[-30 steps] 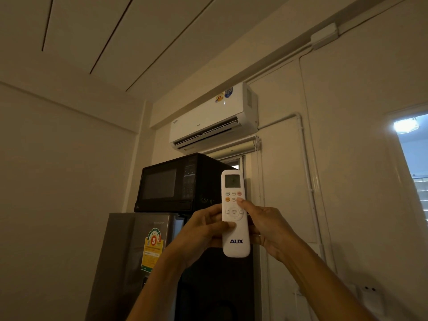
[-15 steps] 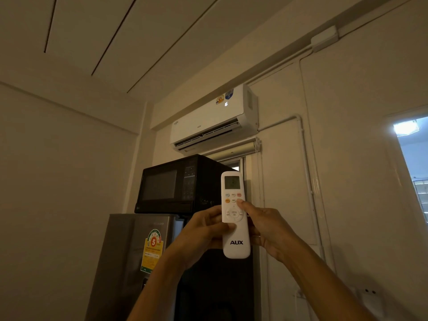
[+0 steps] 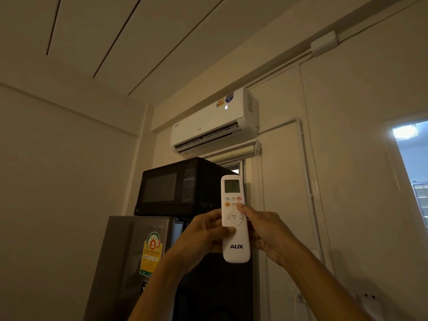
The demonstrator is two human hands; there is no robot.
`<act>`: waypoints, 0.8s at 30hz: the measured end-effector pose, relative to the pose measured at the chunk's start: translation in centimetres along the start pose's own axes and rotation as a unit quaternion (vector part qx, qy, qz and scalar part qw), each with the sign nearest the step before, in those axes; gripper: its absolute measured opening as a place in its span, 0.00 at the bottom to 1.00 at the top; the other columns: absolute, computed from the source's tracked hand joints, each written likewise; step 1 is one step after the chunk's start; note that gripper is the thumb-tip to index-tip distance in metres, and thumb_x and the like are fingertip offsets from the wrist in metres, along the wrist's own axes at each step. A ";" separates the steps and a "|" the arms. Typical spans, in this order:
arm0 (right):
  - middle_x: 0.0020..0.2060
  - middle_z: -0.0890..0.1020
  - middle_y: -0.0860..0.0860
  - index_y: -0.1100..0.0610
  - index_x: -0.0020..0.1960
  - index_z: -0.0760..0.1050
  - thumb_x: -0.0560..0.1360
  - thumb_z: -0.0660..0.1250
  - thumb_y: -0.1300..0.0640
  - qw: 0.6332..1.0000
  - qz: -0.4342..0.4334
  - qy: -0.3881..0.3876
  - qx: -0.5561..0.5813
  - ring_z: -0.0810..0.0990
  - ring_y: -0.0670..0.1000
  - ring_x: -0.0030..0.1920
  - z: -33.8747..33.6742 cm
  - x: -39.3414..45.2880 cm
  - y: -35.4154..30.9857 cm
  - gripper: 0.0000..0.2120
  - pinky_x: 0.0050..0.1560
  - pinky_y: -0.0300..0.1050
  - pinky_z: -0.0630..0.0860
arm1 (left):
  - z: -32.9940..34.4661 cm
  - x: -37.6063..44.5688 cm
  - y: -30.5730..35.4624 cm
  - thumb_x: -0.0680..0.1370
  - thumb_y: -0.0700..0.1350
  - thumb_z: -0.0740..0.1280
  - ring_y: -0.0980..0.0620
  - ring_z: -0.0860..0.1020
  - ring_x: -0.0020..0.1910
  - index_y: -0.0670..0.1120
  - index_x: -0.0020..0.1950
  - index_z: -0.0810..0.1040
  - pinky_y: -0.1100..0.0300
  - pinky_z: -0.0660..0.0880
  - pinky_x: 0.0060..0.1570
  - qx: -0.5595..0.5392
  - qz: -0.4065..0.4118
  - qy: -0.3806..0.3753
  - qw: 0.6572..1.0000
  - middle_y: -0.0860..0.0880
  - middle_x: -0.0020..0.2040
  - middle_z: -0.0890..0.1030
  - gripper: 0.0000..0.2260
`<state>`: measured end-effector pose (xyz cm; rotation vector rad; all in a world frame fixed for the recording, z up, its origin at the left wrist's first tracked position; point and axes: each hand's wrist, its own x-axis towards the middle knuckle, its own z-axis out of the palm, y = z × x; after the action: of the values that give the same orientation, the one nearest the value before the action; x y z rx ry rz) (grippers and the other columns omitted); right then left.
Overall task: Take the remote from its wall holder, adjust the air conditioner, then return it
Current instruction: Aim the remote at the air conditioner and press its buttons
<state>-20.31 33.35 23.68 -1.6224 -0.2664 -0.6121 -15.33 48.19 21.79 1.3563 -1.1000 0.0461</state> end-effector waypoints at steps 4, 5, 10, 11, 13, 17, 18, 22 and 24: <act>0.41 0.82 0.53 0.54 0.47 0.75 0.73 0.65 0.49 1.000 0.002 0.002 0.000 0.82 0.53 0.40 0.0 0.0 0.0 0.09 0.37 0.47 0.79 | 0.1 0.0 -0.1 0.76 0.34 0.63 0.50 0.83 0.51 0.50 0.61 0.72 0.56 0.82 0.44 0.000 -0.002 0.002 1.000 0.47 0.53 0.82 0.17; 0.41 0.82 0.53 0.54 0.47 0.75 0.73 0.65 0.48 1.000 0.002 0.002 0.000 0.82 0.52 0.39 0.0 0.0 0.0 0.09 0.36 0.47 0.78 | 0.1 0.0 -0.1 0.76 0.34 0.63 0.50 0.83 0.51 0.49 0.61 0.72 0.56 0.82 0.44 0.000 -0.002 0.001 1.000 0.47 0.53 0.82 0.17; 0.41 0.82 0.53 0.53 0.46 0.75 0.73 0.65 0.48 1.000 0.002 0.004 0.002 0.82 0.52 0.39 0.0 0.0 0.0 0.08 0.34 0.46 0.78 | 0.1 -0.1 -0.1 0.76 0.34 0.63 0.50 0.82 0.52 0.51 0.59 0.72 0.56 0.81 0.45 0.003 -0.001 0.002 1.000 0.47 0.53 0.82 0.16; 0.42 0.82 0.53 0.53 0.46 0.75 0.73 0.65 0.48 1.000 0.002 0.003 0.001 0.82 0.53 0.39 0.0 0.0 0.0 0.08 0.35 0.46 0.78 | 0.1 -0.1 -0.1 0.76 0.34 0.63 0.50 0.82 0.52 0.51 0.59 0.72 0.56 0.81 0.45 0.003 -0.001 0.001 1.000 0.47 0.54 0.82 0.16; 0.42 0.82 0.54 0.53 0.47 0.75 0.73 0.65 0.48 1.000 0.002 0.003 -0.001 0.82 0.53 0.40 0.1 0.0 0.0 0.09 0.36 0.47 0.79 | 0.1 -0.2 0.0 0.76 0.34 0.63 0.49 0.82 0.52 0.51 0.60 0.72 0.55 0.81 0.45 0.001 0.000 0.002 1.000 0.47 0.54 0.82 0.16; 0.42 0.82 0.54 0.54 0.48 0.75 0.73 0.65 0.48 1.000 0.001 0.003 -0.003 0.82 0.53 0.40 0.1 -0.1 0.0 0.10 0.36 0.47 0.79 | 0.1 -0.2 0.0 0.75 0.34 0.63 0.49 0.82 0.52 0.51 0.59 0.72 0.55 0.81 0.45 -0.003 0.002 0.003 1.000 0.47 0.53 0.83 0.16; 0.42 0.82 0.53 0.53 0.48 0.75 0.73 0.65 0.48 1.000 0.001 0.003 -0.003 0.82 0.53 0.40 0.1 -0.1 0.0 0.09 0.36 0.47 0.79 | 0.1 -0.2 0.0 0.75 0.34 0.63 0.50 0.83 0.51 0.51 0.58 0.72 0.56 0.81 0.44 -0.002 0.002 0.004 1.000 0.48 0.53 0.83 0.16; 0.41 0.82 0.53 0.52 0.45 0.74 0.73 0.65 0.49 1.000 -0.002 0.003 -0.003 0.82 0.53 0.40 0.1 0.0 0.1 0.07 0.35 0.46 0.78 | 0.1 -0.1 -0.1 0.75 0.34 0.63 0.50 0.83 0.51 0.50 0.59 0.72 0.57 0.81 0.44 0.001 0.000 0.005 1.000 0.48 0.53 0.83 0.16; 0.41 0.82 0.53 0.52 0.43 0.74 0.73 0.65 0.49 1.000 -0.003 0.005 -0.003 0.82 0.53 0.39 0.1 0.1 0.1 0.07 0.35 0.46 0.78 | 0.1 -0.1 -0.1 0.75 0.34 0.63 0.49 0.82 0.52 0.50 0.60 0.72 0.55 0.81 0.46 0.001 0.000 0.004 1.000 0.47 0.54 0.82 0.17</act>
<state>-20.17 33.41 23.62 -1.6245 -0.2620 -0.6249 -15.38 48.16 21.62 1.3571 -1.0922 0.0526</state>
